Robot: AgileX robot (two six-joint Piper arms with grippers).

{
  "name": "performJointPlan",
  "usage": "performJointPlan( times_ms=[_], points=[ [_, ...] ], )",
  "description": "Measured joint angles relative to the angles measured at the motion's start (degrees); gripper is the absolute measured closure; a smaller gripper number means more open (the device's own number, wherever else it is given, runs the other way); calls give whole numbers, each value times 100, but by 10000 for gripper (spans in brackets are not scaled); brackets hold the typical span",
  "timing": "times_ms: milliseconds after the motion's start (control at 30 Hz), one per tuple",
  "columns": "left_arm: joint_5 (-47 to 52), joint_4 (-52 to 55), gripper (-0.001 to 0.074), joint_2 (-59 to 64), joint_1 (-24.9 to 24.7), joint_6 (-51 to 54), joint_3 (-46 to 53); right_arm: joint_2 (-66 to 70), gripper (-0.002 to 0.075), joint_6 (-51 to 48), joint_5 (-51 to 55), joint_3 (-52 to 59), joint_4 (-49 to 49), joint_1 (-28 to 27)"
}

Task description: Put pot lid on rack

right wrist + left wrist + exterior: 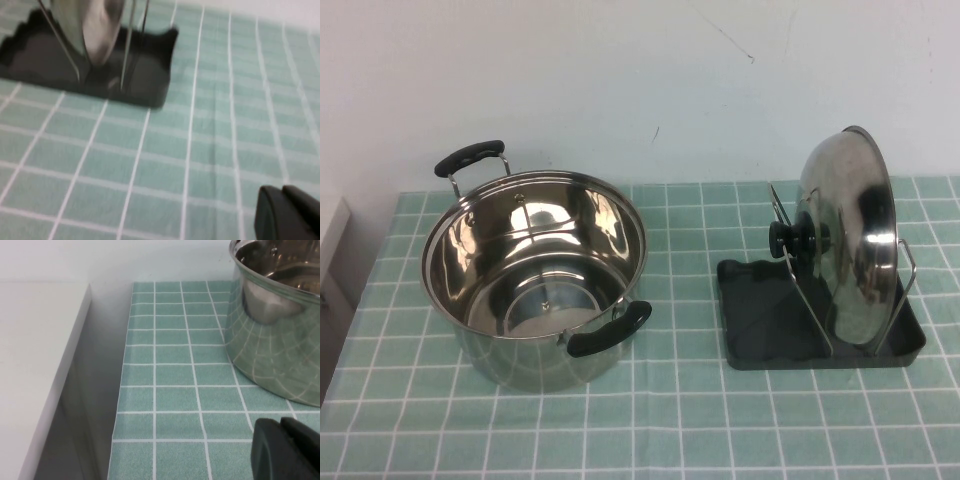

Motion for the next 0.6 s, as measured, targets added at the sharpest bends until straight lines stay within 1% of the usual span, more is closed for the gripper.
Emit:
performJointPlan(
  times_ms=[67,133,300,600],
  points=[
    [0,0,737,0,0,0,0,0,728,404,-89,316,-27,0],
    [2,0,737,0,0,0,0,0,729,668,-428,386,-84,0],
    [2,0,737,0,0,0,0,0,729,1051,-622,432,-126,-5],
    [2,0,737,0,8,0,0,0,729,1200,-617,432,-575,-5]
  ],
)
